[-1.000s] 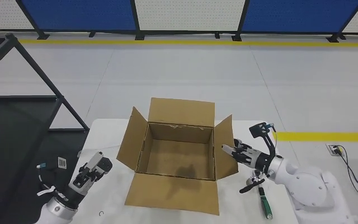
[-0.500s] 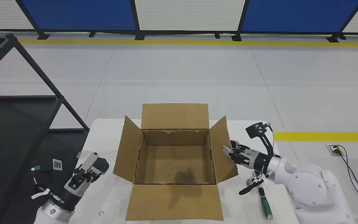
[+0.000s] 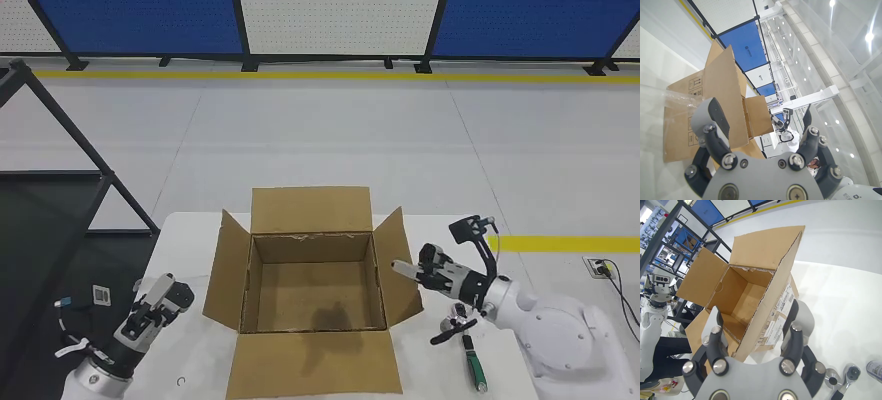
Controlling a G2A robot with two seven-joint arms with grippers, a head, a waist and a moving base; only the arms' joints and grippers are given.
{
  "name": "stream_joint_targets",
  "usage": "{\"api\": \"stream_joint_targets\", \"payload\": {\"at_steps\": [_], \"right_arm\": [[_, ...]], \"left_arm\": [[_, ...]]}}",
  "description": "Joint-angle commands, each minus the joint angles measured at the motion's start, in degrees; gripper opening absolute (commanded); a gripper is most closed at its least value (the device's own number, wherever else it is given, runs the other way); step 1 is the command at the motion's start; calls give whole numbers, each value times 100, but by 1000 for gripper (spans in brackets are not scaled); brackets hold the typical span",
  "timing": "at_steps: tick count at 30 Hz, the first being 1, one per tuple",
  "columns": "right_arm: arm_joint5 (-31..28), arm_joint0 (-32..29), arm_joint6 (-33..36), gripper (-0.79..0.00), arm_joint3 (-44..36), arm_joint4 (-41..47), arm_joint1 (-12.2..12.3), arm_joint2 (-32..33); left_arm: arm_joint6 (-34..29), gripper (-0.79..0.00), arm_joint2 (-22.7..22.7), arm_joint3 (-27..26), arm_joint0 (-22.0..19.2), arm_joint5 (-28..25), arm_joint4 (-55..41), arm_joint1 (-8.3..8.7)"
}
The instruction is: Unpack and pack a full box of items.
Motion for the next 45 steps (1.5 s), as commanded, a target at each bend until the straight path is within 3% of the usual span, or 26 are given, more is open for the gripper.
{"api": "stream_joint_targets", "payload": {"at_steps": [1, 11, 17, 20, 35, 38, 40, 45], "right_arm": [[-78, -110, -47, 0, -98, 90, 26, 196], [-948, -1325, 66, 0, -685, 537, 219, 1830], [-1344, -2137, 666, 0, -760, 435, 324, 2517], [-1301, -2322, 1097, 0, -733, 210, 375, 2551], [-1301, -2322, 1097, 0, -733, 210, 375, 2551], [-1331, -2418, 1103, 0, -1022, -753, 401, 2289], [-1020, -2444, 1135, 0, -1134, -1612, 418, 2098], [-574, -2263, 1205, 0, -839, -2782, 438, 1486]], "left_arm": [[64, 0, 3, 7, -7, -11, -48, 0], [531, 0, 74, 116, -233, 13, -687, -20], [715, 0, 148, 197, -376, 100, -814, -23], [714, 0, 208, 215, -425, 159, -794, -20], [714, 0, 208, 215, -425, 159, -794, -20], [714, 0, 208, 215, -425, 159, -794, -20], [714, 0, 208, 215, -425, 159, -794, -20], [714, 0, 208, 215, -425, 159, -794, -20]]}}
